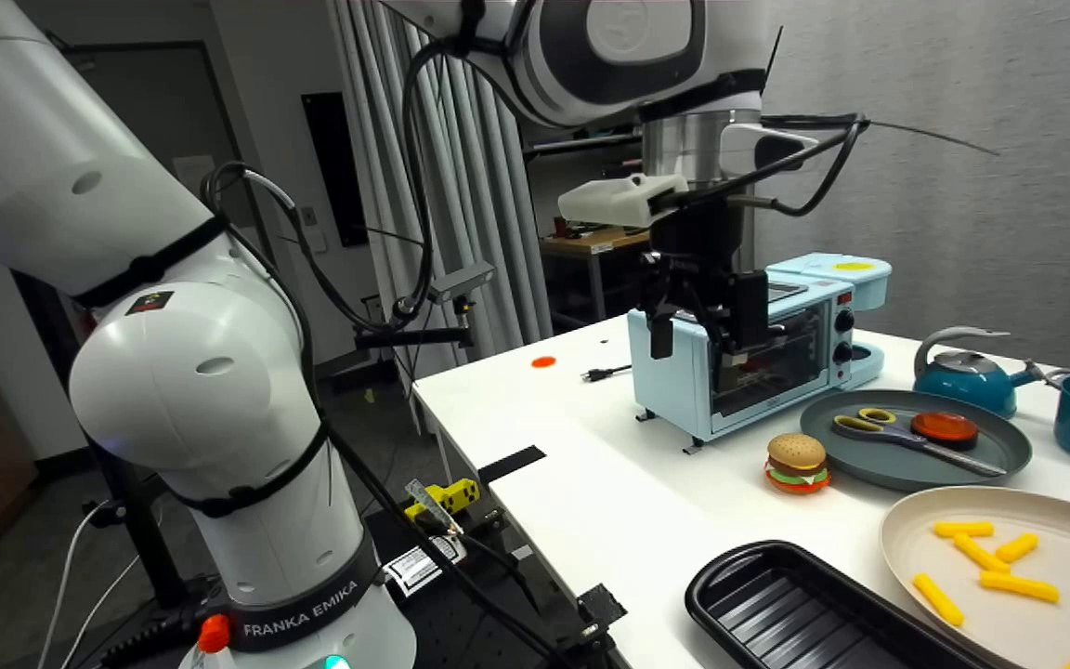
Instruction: Put the objects on the grey plate in the green cup
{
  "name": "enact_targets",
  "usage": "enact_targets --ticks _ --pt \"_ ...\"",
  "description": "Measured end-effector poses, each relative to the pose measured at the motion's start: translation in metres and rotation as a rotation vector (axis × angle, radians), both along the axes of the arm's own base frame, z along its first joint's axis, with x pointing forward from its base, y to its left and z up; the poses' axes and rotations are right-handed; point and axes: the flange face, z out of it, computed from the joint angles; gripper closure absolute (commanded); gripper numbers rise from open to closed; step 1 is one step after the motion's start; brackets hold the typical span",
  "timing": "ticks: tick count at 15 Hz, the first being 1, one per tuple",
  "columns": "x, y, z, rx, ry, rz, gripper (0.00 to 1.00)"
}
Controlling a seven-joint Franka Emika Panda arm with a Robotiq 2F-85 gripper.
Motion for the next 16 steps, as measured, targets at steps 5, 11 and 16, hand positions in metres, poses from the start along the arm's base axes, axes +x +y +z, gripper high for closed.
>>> enact_targets --ticks 5,11,16 --pt "0.0 0.0 0.0 0.0 0.0 0.0 0.0" --pt "0.0 0.0 -0.001 0.001 0.003 -0.001 0.0" --pt "0.011 -0.005 -0.007 -0.008 -0.018 -0.02 0.0"
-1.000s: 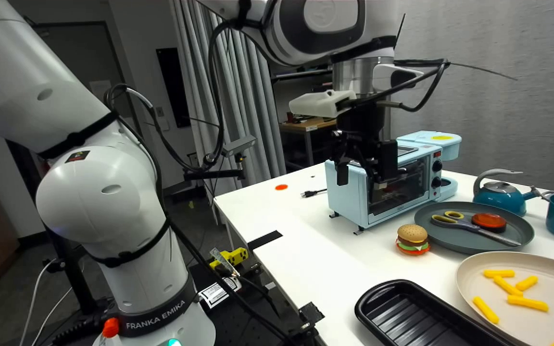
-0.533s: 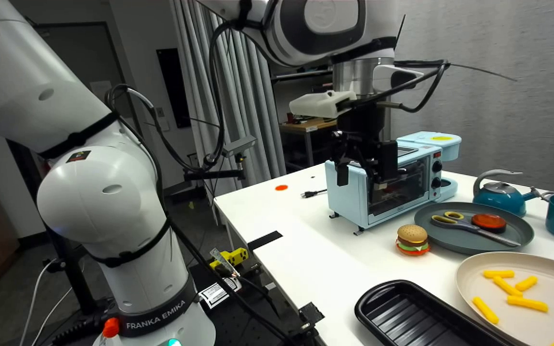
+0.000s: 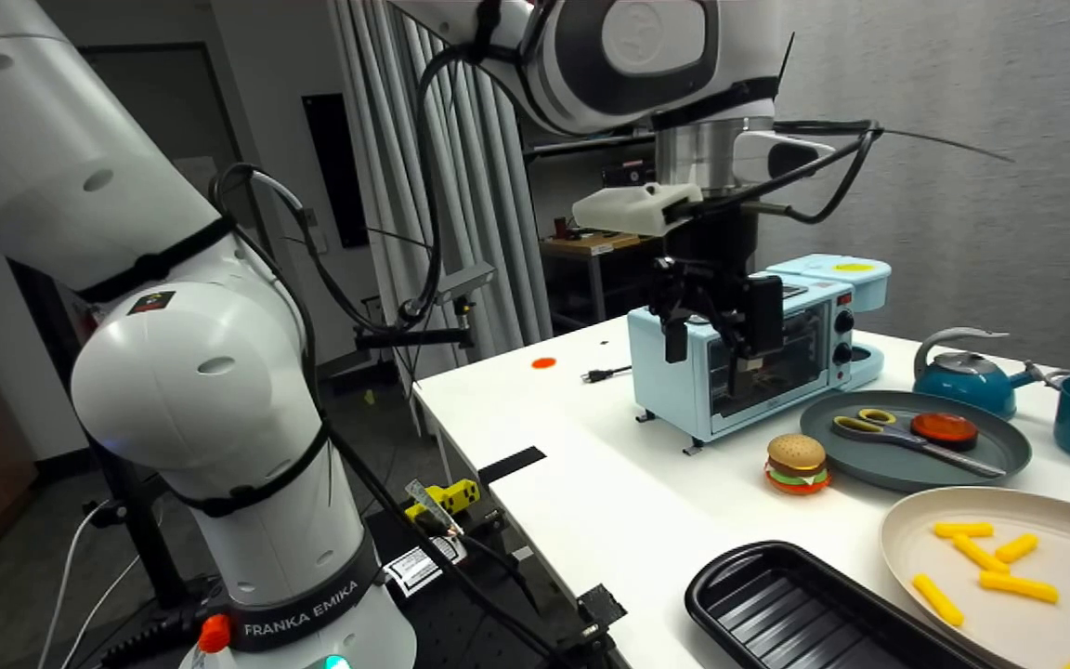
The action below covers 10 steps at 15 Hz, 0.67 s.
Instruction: Put the objects on the grey plate in the green cup
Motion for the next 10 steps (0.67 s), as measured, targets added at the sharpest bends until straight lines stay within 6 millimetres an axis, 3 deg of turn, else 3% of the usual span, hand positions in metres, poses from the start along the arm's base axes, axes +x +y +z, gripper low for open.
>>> enact_targets --ticks 10 --pt "0.062 -0.032 -0.033 -0.038 -0.079 -0.105 0.0"
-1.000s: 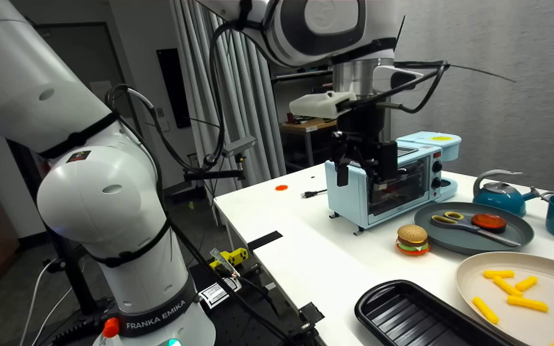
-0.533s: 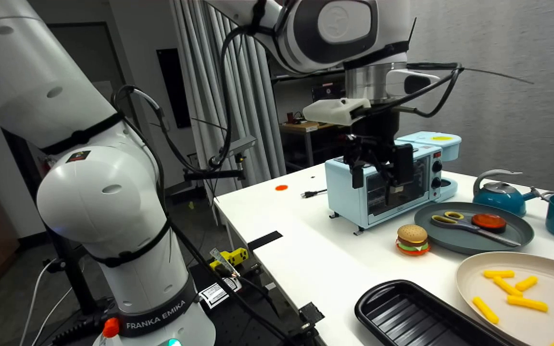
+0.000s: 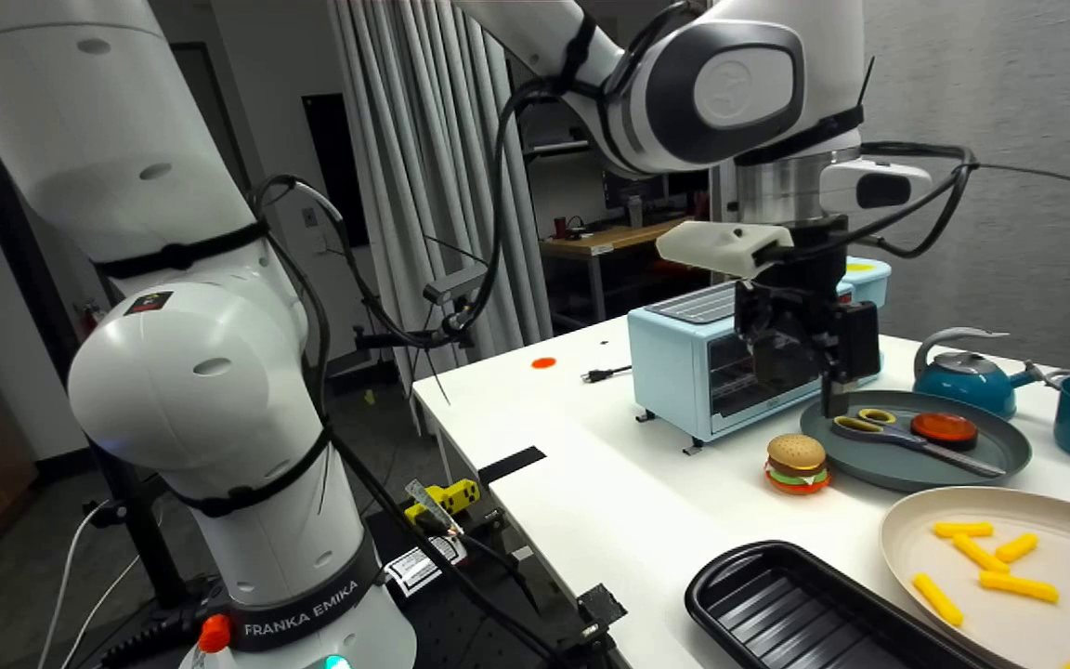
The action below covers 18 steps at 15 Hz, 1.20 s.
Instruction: Put the objects on the grey plate in the green cup
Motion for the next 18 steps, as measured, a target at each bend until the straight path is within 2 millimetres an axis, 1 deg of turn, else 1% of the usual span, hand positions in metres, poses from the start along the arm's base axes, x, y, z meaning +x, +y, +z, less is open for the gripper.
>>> enact_targets --ticks 6,9,11,18 --pt "0.048 -0.023 -0.026 -0.024 -0.034 -0.094 0.0" --pt "0.065 -0.034 -0.036 -0.04 -0.044 -0.132 0.0" --pt "0.068 -0.036 -0.039 -0.042 -0.042 -0.136 0.0" --pt "0.069 -0.036 -0.04 -0.042 -0.039 -0.136 0.0"
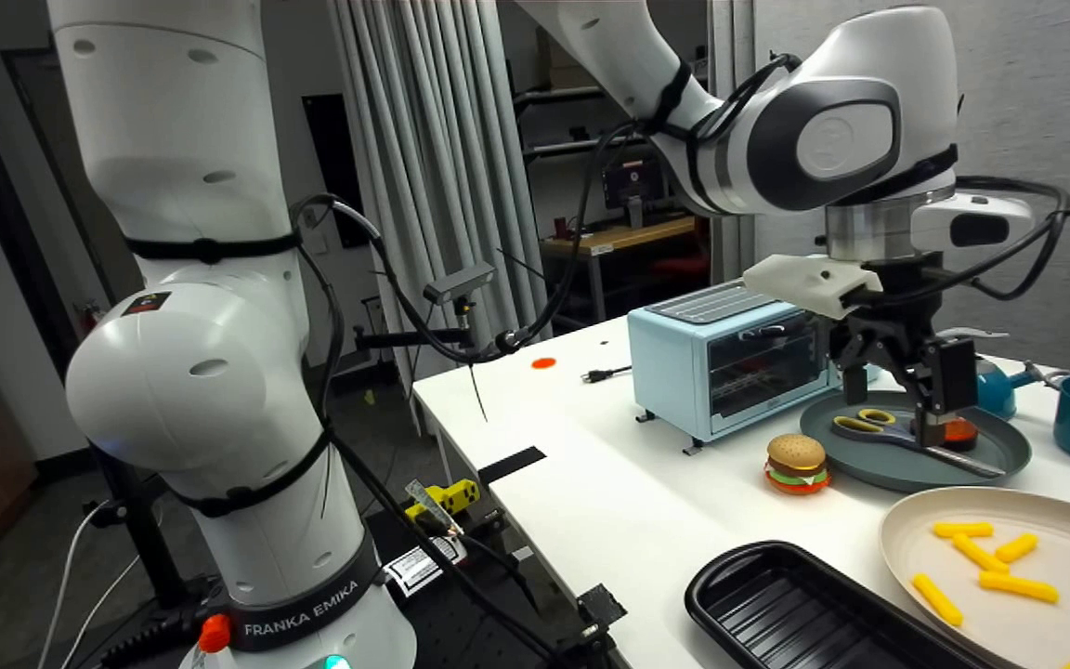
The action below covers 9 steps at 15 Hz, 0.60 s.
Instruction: Put the objects on the grey plate in the green cup
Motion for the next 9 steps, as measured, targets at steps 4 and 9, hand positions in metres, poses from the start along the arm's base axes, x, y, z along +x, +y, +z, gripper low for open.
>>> enact_targets --ticks 4,9 --pt "0.004 -0.002 -0.012 0.001 0.018 -0.02 0.0" --pt "0.016 -0.009 -0.033 -0.001 0.041 -0.079 0.0"
